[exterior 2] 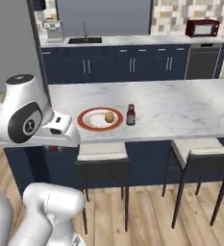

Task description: Move the hot dog bun to the plate on the dining table and place the condiment next to that plate. Then navigate to the fridge and take the sausage and place it on the plate as well.

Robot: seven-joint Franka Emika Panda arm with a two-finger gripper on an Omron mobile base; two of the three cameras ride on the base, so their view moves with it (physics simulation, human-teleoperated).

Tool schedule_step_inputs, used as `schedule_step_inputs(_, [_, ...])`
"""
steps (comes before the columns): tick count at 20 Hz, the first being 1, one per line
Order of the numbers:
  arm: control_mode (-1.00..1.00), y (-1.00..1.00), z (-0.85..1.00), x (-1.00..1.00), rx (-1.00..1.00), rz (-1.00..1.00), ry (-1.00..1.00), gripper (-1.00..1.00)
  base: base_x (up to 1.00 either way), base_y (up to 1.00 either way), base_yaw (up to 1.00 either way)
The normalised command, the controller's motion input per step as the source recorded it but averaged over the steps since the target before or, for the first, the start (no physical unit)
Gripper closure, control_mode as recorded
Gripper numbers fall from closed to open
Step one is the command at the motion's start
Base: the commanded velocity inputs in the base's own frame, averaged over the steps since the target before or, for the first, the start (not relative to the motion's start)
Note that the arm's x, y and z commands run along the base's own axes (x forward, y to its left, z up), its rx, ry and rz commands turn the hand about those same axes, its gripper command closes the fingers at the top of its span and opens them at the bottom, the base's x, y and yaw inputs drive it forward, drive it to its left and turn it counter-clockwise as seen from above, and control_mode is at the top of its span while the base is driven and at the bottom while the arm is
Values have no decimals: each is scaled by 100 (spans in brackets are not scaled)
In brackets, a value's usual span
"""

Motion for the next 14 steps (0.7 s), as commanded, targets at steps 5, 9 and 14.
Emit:
schedule_step_inputs(5, [100,0,0,0,0,0,0,100,61,-37,55])
schedule_step_inputs(9, [100,0,0,0,0,0,0,100,78,-49,25])
schedule_step_inputs(14, [100,0,0,0,0,0,0,100,81,-57,5])
